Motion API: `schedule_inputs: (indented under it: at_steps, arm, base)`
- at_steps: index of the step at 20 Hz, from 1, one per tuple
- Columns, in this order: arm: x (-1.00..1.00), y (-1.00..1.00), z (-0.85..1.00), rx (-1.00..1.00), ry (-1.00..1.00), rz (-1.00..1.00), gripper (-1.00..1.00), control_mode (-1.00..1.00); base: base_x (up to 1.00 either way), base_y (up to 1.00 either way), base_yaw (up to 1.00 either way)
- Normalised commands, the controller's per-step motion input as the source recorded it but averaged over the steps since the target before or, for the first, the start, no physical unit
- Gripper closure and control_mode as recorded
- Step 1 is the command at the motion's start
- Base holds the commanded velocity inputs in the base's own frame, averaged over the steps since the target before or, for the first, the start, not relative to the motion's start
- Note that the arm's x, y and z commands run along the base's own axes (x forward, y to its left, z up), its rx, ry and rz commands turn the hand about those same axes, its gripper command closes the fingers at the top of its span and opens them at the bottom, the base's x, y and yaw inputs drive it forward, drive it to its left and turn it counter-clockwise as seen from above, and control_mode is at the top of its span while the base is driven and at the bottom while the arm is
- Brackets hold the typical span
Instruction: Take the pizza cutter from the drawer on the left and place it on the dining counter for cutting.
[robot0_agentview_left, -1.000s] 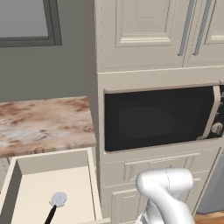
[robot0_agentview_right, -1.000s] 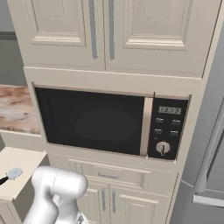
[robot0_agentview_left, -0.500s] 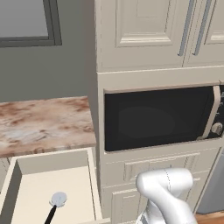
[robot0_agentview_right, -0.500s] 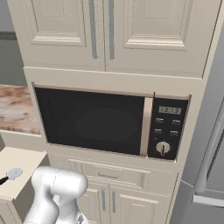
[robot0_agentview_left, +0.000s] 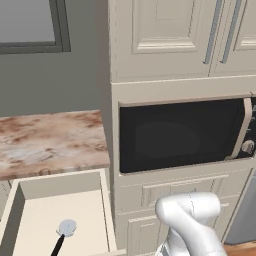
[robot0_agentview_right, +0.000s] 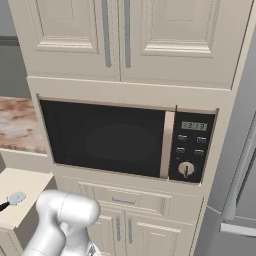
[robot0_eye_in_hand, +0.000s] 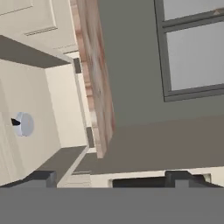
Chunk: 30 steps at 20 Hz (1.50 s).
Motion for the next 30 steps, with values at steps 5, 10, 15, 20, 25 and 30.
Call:
schedule_inputs:
  at_steps: [5,10,15,20,25,30]
  arm:
    - [0.05,0.0,0.35,0.07,0.19,-0.19,-1.0,-1.0]
    - [0.26,0.0,0.33,0.08,0.2,-0.31,-1.0,-1.0]
    - [0.21,0.0,0.0,0.07,0.16,-0.37,-1.0,-1.0]
    - [0.15,-0.05,0.0,0.16,0.12,-0.34,-1.0,-1.0]
    - [0.2,-0.09,0.0,0.23,0.06,-0.36,-1.0,-1.0]
    - [0.38,-0.52,0.0,0.27,0.05,-0.27,-1.0,-1.0]
  base:
    - [0.0,0.0,0.0]
    - [0.0,0.0,0.0]
    - [0.0,0.0,0.0]
    - [0.0,0.0,0.0]
    - [0.0,0.0,0.0]
    - [0.0,0.0,0.0]
